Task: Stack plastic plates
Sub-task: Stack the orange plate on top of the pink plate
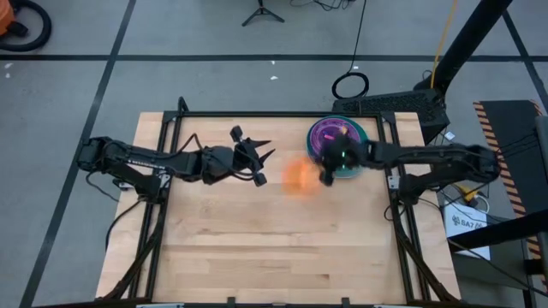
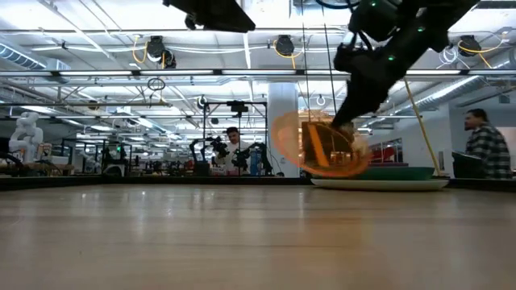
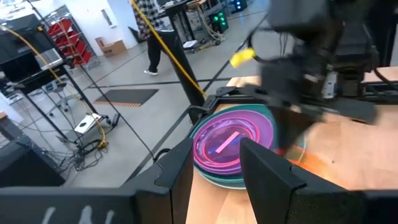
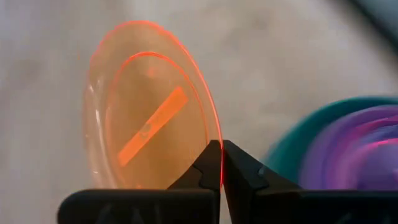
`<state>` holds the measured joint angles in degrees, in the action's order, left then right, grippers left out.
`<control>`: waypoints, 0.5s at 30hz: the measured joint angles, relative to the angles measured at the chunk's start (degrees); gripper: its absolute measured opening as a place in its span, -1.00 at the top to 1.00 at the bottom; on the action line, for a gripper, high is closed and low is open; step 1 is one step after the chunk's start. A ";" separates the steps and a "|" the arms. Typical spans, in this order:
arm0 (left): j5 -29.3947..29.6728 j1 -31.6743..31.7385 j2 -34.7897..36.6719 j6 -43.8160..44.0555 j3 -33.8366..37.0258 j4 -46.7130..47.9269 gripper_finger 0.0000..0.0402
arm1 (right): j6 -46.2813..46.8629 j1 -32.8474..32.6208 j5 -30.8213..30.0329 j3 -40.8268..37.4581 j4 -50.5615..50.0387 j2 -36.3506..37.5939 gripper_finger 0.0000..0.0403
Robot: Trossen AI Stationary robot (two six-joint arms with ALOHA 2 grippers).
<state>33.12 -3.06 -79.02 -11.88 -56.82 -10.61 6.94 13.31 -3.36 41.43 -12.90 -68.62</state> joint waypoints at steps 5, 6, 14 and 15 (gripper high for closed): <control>-0.02 0.95 0.00 0.18 0.00 0.00 0.31 | 0.23 10.12 0.19 4.60 0.07 0.00 0.99; -0.02 1.17 0.00 0.29 0.00 0.00 0.31 | 0.77 12.30 1.54 5.79 -0.34 0.01 0.99; 0.00 1.93 0.00 0.37 0.00 0.02 0.31 | -1.11 28.62 8.20 13.70 -11.10 -0.96 1.00; -0.02 1.93 0.00 0.25 0.00 0.02 0.31 | -1.76 30.28 8.56 14.11 -12.42 -1.45 1.00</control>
<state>33.10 -1.13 -79.02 -11.62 -56.82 -10.59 5.18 43.59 5.20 55.54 -25.33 -70.07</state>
